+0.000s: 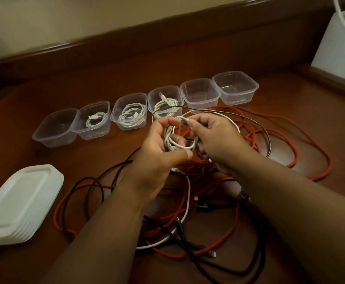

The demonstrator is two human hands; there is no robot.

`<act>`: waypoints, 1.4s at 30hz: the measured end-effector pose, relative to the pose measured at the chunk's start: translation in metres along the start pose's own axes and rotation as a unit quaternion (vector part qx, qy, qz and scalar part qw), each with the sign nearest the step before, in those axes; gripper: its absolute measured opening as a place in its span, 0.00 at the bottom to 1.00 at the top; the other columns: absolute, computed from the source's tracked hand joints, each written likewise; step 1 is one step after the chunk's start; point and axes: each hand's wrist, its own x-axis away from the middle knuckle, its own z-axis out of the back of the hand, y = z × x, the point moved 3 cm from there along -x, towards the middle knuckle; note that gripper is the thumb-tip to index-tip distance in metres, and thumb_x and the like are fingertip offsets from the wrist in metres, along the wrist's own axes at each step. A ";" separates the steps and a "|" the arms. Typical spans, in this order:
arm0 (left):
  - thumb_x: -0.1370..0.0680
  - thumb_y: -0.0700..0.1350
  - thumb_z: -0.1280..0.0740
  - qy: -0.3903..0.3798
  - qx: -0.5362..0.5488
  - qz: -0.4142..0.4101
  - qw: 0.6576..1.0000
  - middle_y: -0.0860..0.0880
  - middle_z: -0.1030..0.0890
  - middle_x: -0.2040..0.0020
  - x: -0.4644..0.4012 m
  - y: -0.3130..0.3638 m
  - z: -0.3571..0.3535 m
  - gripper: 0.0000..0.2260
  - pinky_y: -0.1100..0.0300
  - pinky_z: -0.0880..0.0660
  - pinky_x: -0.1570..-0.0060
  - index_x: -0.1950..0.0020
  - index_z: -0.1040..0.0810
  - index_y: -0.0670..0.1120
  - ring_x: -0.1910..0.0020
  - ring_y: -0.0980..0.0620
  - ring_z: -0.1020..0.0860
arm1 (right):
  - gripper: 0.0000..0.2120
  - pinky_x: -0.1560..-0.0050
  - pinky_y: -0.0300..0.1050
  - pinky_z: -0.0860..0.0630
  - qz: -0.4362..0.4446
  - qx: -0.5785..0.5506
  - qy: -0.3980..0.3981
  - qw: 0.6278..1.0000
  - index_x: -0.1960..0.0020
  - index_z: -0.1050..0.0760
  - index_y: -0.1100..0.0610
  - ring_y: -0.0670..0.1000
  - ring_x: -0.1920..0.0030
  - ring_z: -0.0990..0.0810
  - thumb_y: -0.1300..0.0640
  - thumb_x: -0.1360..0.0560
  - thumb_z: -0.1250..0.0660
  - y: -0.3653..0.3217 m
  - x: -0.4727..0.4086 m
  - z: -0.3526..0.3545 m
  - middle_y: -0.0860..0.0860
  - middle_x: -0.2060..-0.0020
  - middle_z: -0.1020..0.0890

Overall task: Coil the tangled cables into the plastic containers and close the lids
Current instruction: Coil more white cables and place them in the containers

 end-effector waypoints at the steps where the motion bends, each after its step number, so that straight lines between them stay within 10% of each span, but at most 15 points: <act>1: 0.34 0.31 0.29 -0.003 -0.007 -0.005 1.000 0.50 0.26 0.62 0.000 0.000 0.001 0.26 0.59 0.22 0.61 0.41 0.28 0.51 0.63 0.54 0.25 | 0.07 0.79 0.38 0.35 -0.001 0.004 0.003 1.000 0.49 0.22 0.55 0.44 0.79 0.33 0.58 0.18 0.39 0.000 0.000 0.000 0.53 0.68 0.26; 11: 0.31 0.47 0.22 0.156 -0.281 -0.183 0.929 0.49 0.20 0.46 0.006 0.009 0.013 0.18 0.47 0.18 0.58 0.47 0.27 0.52 0.53 0.48 0.16 | 0.07 0.79 0.37 0.37 -0.013 -0.082 -0.011 0.996 0.51 0.25 0.57 0.44 0.78 0.35 0.59 0.17 0.41 -0.002 0.000 -0.001 0.51 0.68 0.27; 15: 0.31 0.49 0.22 0.172 -0.374 -0.242 0.878 0.51 0.27 0.36 0.007 0.015 0.016 0.14 0.60 0.18 0.56 0.52 0.24 0.49 0.47 0.53 0.18 | 0.07 0.81 0.36 0.38 -0.043 -0.139 -0.028 0.989 0.52 0.27 0.60 0.43 0.79 0.35 0.60 0.17 0.42 -0.003 0.000 -0.001 0.52 0.68 0.28; 24: 0.22 0.44 0.30 0.208 -0.527 -0.312 0.763 0.48 0.25 0.47 0.010 0.024 0.021 0.06 0.59 0.23 0.58 0.53 0.18 0.42 0.50 0.51 0.23 | 0.06 0.81 0.34 0.38 -0.080 -0.194 -0.023 0.977 0.47 0.28 0.62 0.42 0.79 0.36 0.60 0.17 0.42 -0.003 -0.001 0.001 0.51 0.69 0.30; 42: 0.18 0.41 0.41 0.240 -0.504 -0.307 0.771 0.52 0.28 0.59 0.007 0.016 0.018 0.07 0.74 0.34 0.59 0.52 0.27 0.40 0.61 0.60 0.32 | 0.23 0.69 0.38 0.30 -0.012 -0.061 -0.090 0.994 0.44 0.25 0.56 0.45 0.69 0.28 0.67 0.35 0.22 -0.003 0.007 -0.001 0.47 0.69 0.27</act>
